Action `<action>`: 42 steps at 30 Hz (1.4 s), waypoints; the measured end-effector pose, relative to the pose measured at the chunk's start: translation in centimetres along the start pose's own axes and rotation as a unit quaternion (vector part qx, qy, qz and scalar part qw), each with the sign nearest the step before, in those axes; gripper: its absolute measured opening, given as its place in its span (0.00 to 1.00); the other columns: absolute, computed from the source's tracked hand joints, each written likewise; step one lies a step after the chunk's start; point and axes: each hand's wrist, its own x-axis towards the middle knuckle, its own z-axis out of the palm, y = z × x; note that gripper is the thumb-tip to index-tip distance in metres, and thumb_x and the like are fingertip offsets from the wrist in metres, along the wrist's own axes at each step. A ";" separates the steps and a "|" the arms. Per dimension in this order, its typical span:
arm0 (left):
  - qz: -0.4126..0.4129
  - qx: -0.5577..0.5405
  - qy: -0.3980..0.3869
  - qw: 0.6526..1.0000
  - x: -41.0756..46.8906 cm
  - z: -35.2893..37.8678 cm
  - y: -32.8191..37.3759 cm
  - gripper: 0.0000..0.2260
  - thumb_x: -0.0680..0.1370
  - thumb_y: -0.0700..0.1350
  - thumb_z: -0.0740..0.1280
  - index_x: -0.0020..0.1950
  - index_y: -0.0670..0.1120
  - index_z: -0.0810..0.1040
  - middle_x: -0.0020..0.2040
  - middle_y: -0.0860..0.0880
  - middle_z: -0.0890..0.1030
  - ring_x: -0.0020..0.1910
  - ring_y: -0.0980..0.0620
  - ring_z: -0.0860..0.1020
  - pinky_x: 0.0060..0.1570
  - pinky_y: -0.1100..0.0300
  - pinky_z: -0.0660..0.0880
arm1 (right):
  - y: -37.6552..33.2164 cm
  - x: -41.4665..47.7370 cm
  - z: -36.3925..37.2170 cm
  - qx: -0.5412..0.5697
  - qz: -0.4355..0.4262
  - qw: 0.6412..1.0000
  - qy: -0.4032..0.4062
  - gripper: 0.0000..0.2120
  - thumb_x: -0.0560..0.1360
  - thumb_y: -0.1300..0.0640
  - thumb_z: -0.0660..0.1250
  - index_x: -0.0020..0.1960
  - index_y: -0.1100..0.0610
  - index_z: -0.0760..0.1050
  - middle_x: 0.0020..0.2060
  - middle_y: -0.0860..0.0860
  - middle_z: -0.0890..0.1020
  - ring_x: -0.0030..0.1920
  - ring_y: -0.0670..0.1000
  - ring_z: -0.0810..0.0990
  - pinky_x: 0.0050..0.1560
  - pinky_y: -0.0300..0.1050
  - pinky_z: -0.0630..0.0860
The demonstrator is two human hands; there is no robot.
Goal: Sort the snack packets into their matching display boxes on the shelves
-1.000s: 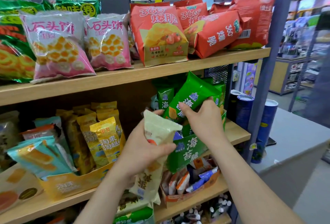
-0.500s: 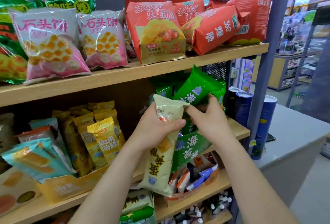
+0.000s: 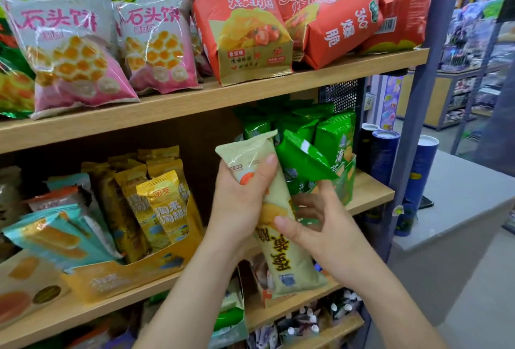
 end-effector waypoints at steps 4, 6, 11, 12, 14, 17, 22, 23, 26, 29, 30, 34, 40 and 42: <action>-0.032 0.012 -0.008 0.999 -0.5 0.3 -0.8 0.21 0.69 0.55 0.71 0.59 0.51 0.76 0.50 0.52 0.84 0.49 0.53 0.84 0.48 0.57 0.80 | -0.1 -0.5 -0.3 0.020 0.002 0.995 0.102 0.36 0.59 0.35 0.72 0.64 0.41 0.66 0.55 0.42 0.79 0.49 0.36 0.80 0.46 0.37 0.78; -0.051 -0.007 0.000 0.999 -0.7 -0.1 -1.2 0.18 0.71 0.54 0.71 0.60 0.51 0.76 0.50 0.52 0.84 0.49 0.54 0.83 0.46 0.59 0.79 | 0.1 -1.1 -0.9 0.043 0.003 0.984 0.171 0.45 0.60 0.36 0.72 0.73 0.42 0.59 0.57 0.41 0.77 0.50 0.38 0.80 0.47 0.39 0.77; -0.083 -0.041 0.012 0.996 -2.1 -0.5 -1.6 0.24 0.67 0.57 0.70 0.62 0.51 0.75 0.53 0.50 0.84 0.51 0.51 0.83 0.55 0.49 0.79 | 0.7 -3.7 -1.0 -0.077 -0.092 0.936 0.332 0.36 0.69 0.37 0.70 0.72 0.42 0.60 0.62 0.46 0.71 0.63 0.41 0.71 0.62 0.43 0.71; -0.082 -0.047 0.017 0.995 -2.4 -0.6 -1.6 0.24 0.68 0.56 0.69 0.62 0.51 0.75 0.53 0.49 0.84 0.51 0.51 0.83 0.55 0.49 0.79 | 0.5 -4.2 -1.1 -0.119 -0.145 0.919 0.348 0.36 0.69 0.42 0.69 0.73 0.47 0.60 0.63 0.48 0.70 0.64 0.43 0.70 0.63 0.43 0.70; -0.090 -0.058 0.024 0.994 -3.0 -0.7 -1.4 0.23 0.70 0.55 0.68 0.64 0.50 0.75 0.54 0.49 0.84 0.52 0.50 0.83 0.56 0.49 0.78 | -0.3 -5.0 -1.1 -0.185 -0.252 0.888 0.338 0.31 0.71 0.50 0.69 0.70 0.56 0.64 0.62 0.54 0.69 0.63 0.46 0.70 0.63 0.40 0.69; -0.093 -0.068 0.030 0.993 -4.2 -0.8 -1.0 0.23 0.73 0.54 0.68 0.65 0.47 0.74 0.55 0.45 0.84 0.54 0.46 0.83 0.57 0.43 0.77 | -1.7 -5.7 0.3 -0.212 -0.324 0.892 0.233 0.22 0.74 0.52 0.68 0.66 0.58 0.70 0.59 0.55 0.73 0.61 0.46 0.72 0.62 0.38 0.70; -0.073 -0.111 0.080 0.988 -6.1 -1.3 0.5 0.25 0.71 0.52 0.68 0.65 0.42 0.75 0.52 0.42 0.84 0.50 0.45 0.84 0.47 0.51 0.81 | -1.4 -5.6 2.6 -0.170 -0.099 0.979 -0.056 0.39 0.70 0.31 0.64 0.73 0.28 0.45 0.68 0.32 0.64 0.68 0.36 0.66 0.66 0.37 0.68; -0.071 -0.126 0.093 0.985 -6.5 -1.6 0.8 0.25 0.71 0.52 0.68 0.65 0.42 0.75 0.51 0.43 0.85 0.49 0.46 0.84 0.45 0.53 0.81 | -1.1 -5.3 2.8 -0.153 -0.065 0.982 -0.094 0.41 0.69 0.30 0.65 0.72 0.25 0.41 0.68 0.29 0.64 0.67 0.34 0.67 0.66 0.40 0.69; -0.068 -0.162 0.140 0.974 -7.8 -3.4 1.6 0.24 0.71 0.52 0.67 0.65 0.43 0.76 0.53 0.43 0.84 0.51 0.47 0.83 0.46 0.54 0.81 | -0.3 -4.5 3.8 -0.085 -0.047 0.981 -0.166 0.39 0.69 0.36 0.70 0.67 0.20 0.47 0.61 0.30 0.75 0.59 0.35 0.76 0.60 0.40 0.75; -0.045 -0.108 0.171 0.978 -9.3 -6.2 2.2 0.19 0.75 0.51 0.69 0.63 0.44 0.77 0.58 0.41 0.82 0.56 0.43 0.81 0.54 0.48 0.78 | -0.3 -4.4 5.5 0.027 -0.028 0.969 -0.244 0.26 0.68 0.39 0.71 0.61 0.25 0.63 0.53 0.27 0.78 0.54 0.33 0.79 0.53 0.34 0.75; -0.036 -0.067 0.186 0.980 -9.8 -7.2 2.5 0.17 0.74 0.51 0.70 0.60 0.46 0.78 0.57 0.42 0.82 0.55 0.44 0.81 0.54 0.47 0.78 | -0.3 -4.5 6.1 0.069 -0.012 0.960 -0.269 0.24 0.68 0.40 0.72 0.61 0.29 0.67 0.53 0.29 0.80 0.54 0.34 0.80 0.53 0.34 0.76; 0.006 0.049 0.233 0.971 -12.4 -11.7 4.3 0.14 0.72 0.54 0.68 0.54 0.50 0.81 0.48 0.46 0.84 0.46 0.50 0.81 0.44 0.50 0.77 | -0.9 -4.8 8.9 0.190 0.050 0.917 -0.348 0.30 0.62 0.43 0.75 0.63 0.41 0.74 0.51 0.40 0.85 0.49 0.43 0.85 0.42 0.34 0.78; 0.061 0.400 0.305 0.862 -13.5 -23.5 5.9 0.08 0.79 0.39 0.67 0.52 0.52 0.81 0.49 0.54 0.82 0.49 0.56 0.80 0.44 0.68 0.75 | -1.5 -3.9 13.9 0.218 0.088 0.907 -0.348 0.44 0.44 0.38 0.80 0.60 0.44 0.77 0.51 0.46 0.86 0.51 0.49 0.85 0.48 0.44 0.82; 0.038 0.517 0.317 0.794 -12.8 -29.0 5.6 0.10 0.79 0.41 0.67 0.57 0.52 0.80 0.53 0.55 0.80 0.52 0.55 0.78 0.49 0.62 0.75 | -2.2 -3.9 15.7 0.212 0.081 0.915 -0.334 0.45 0.43 0.36 0.81 0.60 0.42 0.76 0.52 0.42 0.86 0.52 0.44 0.84 0.47 0.39 0.82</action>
